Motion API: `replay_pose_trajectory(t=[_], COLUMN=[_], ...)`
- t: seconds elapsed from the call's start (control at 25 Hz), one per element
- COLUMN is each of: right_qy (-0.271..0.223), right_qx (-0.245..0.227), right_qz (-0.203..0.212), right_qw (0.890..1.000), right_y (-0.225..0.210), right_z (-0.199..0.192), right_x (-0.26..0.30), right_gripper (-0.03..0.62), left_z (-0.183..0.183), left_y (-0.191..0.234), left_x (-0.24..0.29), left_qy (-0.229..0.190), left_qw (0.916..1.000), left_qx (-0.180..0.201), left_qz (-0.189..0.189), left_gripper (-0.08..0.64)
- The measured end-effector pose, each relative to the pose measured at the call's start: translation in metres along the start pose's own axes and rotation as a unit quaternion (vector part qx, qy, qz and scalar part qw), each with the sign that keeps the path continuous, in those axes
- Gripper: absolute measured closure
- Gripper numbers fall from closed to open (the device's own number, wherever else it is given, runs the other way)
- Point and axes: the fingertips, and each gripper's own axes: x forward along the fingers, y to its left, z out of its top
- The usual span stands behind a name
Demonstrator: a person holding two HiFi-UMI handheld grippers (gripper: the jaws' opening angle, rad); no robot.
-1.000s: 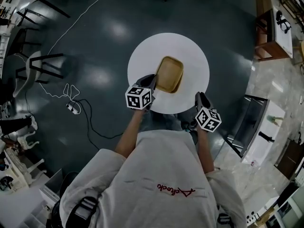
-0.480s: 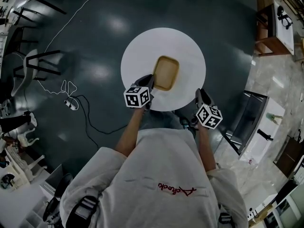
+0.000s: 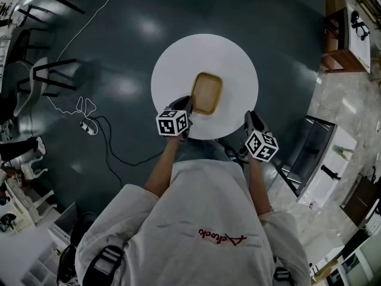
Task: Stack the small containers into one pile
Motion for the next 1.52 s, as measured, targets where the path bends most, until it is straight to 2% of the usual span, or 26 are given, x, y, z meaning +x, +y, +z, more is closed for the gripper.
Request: replay_pose_trajectory(t=[0.2, 0.28, 0.36, 0.72, 0.88, 1.04, 1.36, 1.52], right_qy=[0.000, 0.000, 0.001, -0.004, -0.014, -0.029, -0.065, -0.095], right_qx=[0.000, -0.001, -0.001, -0.004, -0.005, -0.016, -0.063, -0.080], right_qz=[0.004, 0.005, 0.005, 0.014, 0.020, 0.024, 0.047, 0.053], right_qw=[1.000, 1.000, 1.000, 1.000, 1.000, 0.999, 0.995, 0.991], right_y=[0.002, 0.002, 0.003, 0.008, 0.014, 0.019, 0.033, 0.041], right_z=[0.000, -0.001, -0.004, -0.007, -0.004, 0.005, 0.031, 0.050], right_x=[-0.001, -0.002, -0.002, -0.006, -0.009, -0.018, -0.038, -0.049], right_gripper=[0.509, 0.509, 0.509, 0.509, 0.511, 0.545, 0.571, 0.571], left_z=[-0.002, -0.001, 0.001, 0.004, 0.010, 0.022, 0.046, 0.056], left_y=[-0.001, -0.003, -0.004, -0.003, -0.004, -0.014, -0.053, -0.069], left_x=[0.001, 0.001, -0.001, -0.016, -0.030, -0.046, -0.074, -0.084], left_qy=[0.002, 0.002, -0.001, -0.019, -0.029, -0.047, -0.087, -0.097], left_qw=[0.9999, 0.9997, 0.9997, 0.9990, 0.9980, 0.9961, 0.9886, 0.9861], left_qx=[0.014, 0.022, 0.025, 0.041, 0.056, 0.075, 0.121, 0.132], left_qz=[-0.003, -0.006, -0.008, 0.000, -0.001, 0.000, -0.020, -0.030], left_gripper=[0.517, 0.425, 0.397, 0.397, 0.434, 0.524, 0.551, 0.551])
